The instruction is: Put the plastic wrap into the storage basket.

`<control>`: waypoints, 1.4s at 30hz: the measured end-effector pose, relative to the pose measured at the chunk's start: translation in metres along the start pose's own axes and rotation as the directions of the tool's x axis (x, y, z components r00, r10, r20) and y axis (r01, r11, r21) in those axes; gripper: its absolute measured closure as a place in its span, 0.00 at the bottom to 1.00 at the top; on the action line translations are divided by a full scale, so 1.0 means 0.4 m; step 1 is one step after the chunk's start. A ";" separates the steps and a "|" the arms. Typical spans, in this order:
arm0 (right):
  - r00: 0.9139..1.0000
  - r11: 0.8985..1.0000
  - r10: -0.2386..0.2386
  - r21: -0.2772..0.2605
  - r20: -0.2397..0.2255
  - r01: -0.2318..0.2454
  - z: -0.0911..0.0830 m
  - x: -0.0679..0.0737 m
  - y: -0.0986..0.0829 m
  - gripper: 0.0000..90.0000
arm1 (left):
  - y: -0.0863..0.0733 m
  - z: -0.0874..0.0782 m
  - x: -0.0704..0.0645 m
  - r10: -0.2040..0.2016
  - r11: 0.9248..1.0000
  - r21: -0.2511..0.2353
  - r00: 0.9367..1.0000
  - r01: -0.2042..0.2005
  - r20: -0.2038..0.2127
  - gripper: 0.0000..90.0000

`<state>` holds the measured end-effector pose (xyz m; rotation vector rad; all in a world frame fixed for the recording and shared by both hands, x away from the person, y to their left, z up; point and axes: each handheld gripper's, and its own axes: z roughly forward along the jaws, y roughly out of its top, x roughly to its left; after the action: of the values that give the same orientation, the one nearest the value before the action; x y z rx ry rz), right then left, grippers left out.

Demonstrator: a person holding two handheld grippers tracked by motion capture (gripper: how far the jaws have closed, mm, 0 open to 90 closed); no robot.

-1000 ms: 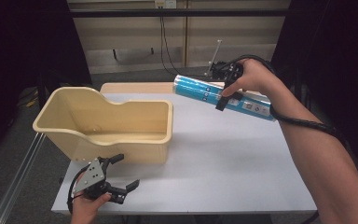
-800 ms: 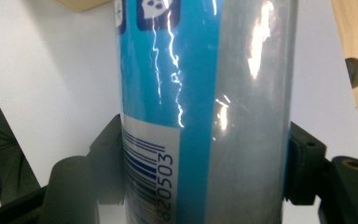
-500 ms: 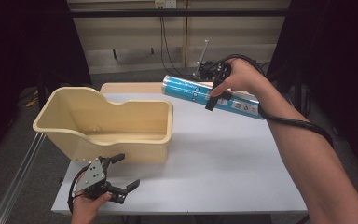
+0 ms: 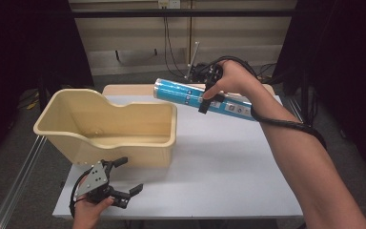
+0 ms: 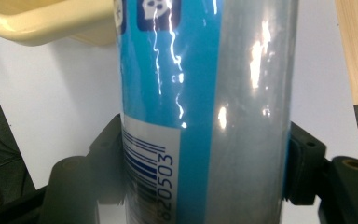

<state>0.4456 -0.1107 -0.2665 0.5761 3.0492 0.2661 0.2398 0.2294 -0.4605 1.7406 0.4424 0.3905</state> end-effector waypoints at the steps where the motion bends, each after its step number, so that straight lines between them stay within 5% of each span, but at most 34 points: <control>1: 1.000 1.000 -0.005 -0.001 0.000 0.005 0.001 0.001 0.002 0.36 | 0.000 0.000 0.000 0.000 1.000 -0.001 1.000 0.000 0.001 0.01; 42: 0.996 0.996 -0.087 0.003 -0.006 0.087 0.022 0.061 0.145 0.36 | -0.002 0.000 -0.002 -0.004 1.000 -0.001 1.000 0.004 0.008 0.01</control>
<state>0.4444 -0.0473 -0.2651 0.4415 3.0711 0.2603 0.2390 0.2291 -0.4612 1.7391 0.4404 0.3808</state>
